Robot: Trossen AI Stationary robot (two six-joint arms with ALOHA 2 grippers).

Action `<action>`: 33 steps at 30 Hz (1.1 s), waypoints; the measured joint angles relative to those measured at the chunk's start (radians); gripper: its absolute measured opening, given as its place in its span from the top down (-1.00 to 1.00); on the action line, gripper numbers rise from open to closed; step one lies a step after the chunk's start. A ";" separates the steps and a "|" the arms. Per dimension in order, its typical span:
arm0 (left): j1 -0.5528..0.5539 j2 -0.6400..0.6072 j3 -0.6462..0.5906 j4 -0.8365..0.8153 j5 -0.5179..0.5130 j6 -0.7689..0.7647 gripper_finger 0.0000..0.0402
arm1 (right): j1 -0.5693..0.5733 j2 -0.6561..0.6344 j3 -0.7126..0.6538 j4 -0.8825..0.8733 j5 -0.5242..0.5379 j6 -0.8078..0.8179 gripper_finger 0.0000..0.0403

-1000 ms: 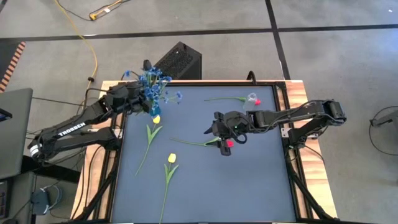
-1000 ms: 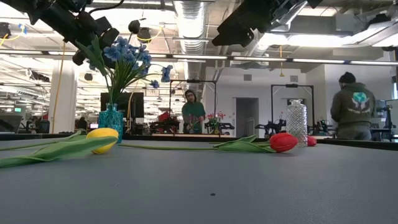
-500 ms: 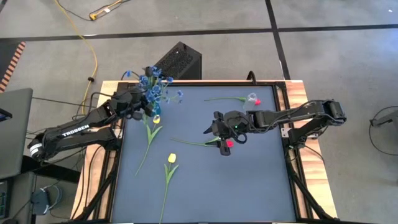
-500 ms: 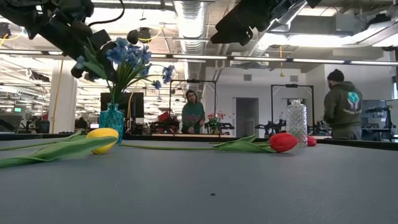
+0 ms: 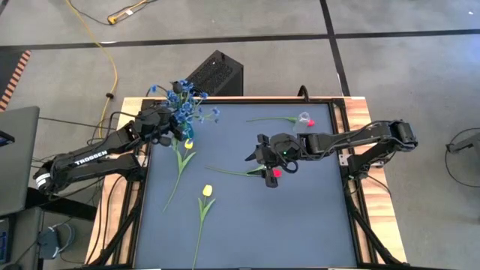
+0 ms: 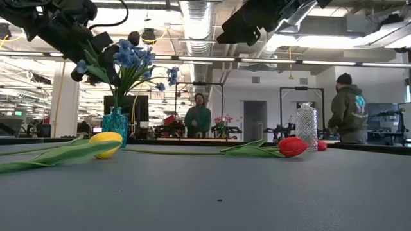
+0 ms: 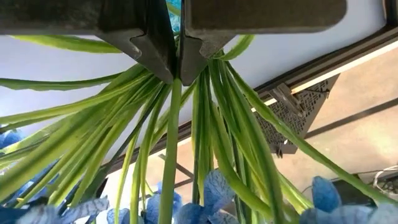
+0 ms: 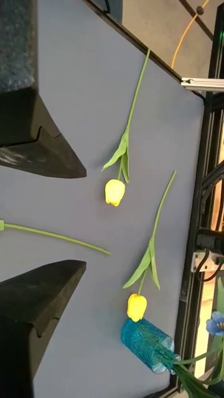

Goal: Sort flowers into vase by color
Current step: Put the black tulip into the blue vase, then put the bottom red tulip into the transparent vase

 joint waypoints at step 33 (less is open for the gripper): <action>0.000 0.001 0.235 -0.225 -0.112 0.168 0.61 | 0.000 0.000 0.000 -0.001 0.001 0.014 -0.26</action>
